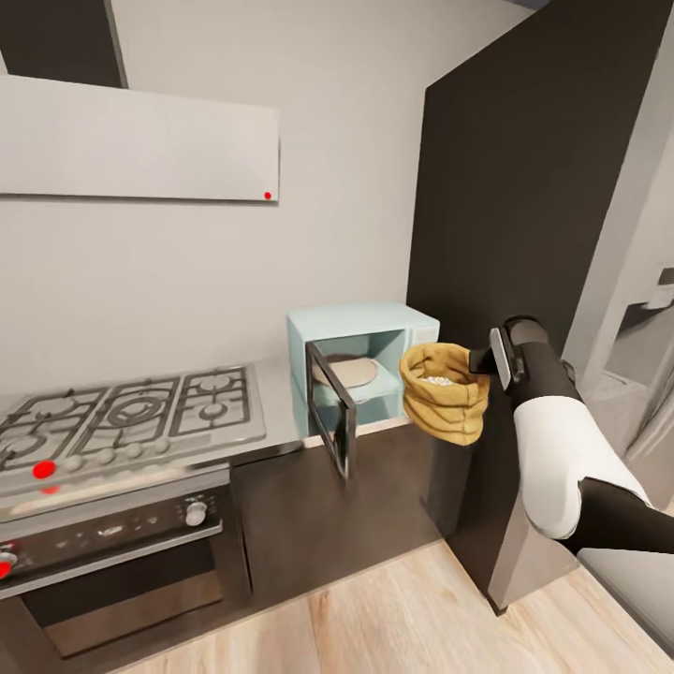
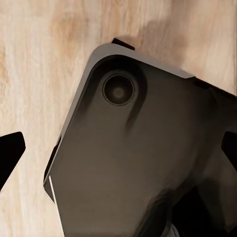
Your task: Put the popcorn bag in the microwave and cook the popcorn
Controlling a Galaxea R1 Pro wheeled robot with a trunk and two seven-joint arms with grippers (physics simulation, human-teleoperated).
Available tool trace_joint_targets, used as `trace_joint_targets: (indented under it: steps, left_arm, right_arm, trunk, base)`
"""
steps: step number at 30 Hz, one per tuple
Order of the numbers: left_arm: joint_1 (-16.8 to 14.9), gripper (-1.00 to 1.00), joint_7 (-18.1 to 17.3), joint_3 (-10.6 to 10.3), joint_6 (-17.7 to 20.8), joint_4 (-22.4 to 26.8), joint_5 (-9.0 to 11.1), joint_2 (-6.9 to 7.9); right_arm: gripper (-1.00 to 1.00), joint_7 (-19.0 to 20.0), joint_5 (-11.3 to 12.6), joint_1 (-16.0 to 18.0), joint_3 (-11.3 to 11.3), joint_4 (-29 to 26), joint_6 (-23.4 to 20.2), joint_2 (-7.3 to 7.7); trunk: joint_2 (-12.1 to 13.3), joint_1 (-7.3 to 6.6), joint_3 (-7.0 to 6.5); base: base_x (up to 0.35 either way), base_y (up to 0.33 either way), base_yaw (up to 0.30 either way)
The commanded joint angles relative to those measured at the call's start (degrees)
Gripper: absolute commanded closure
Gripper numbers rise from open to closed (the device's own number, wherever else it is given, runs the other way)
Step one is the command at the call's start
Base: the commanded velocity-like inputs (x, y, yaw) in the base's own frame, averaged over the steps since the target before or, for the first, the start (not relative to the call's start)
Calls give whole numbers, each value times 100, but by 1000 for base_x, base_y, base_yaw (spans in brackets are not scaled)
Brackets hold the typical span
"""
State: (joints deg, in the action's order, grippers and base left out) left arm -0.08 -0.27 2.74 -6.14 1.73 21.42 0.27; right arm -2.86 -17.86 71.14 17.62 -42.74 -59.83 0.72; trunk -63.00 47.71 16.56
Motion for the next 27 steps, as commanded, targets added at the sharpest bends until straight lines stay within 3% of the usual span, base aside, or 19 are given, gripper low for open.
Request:
trace_joint_targets:
  steps: [1, 5, 22, 27]
  left_arm:
    - [-1, -100, -4, 25, -10, 3, 4, -1]
    - [-1, -100, -3, 27, -10, 3, 3, -1]
    - [-1, -100, -5, 32, -10, 3, 3, -1]
    - [-1, -100, -3, 30, -10, 3, 3, -1]
  right_arm:
    - [100, -31, 28, 5, 5, -3, -17, -1]
    - [100, -31, 37, 5, 13, 0, -17, -8]
    - [100, -31, 64, 5, 19, 64, -17, -10]
    - [100, -31, 72, 5, 23, 76, -17, -4]
  trunk:
    - [-3, 4, 7]
    - [-3, 4, 7]
    - [-3, 4, 7]
    - [-3, 4, 7]
  base:
    - [322, 0, 0]
    - [222, 0, 137]
    - [6, 0, 262]
    - [0, 0, 57]
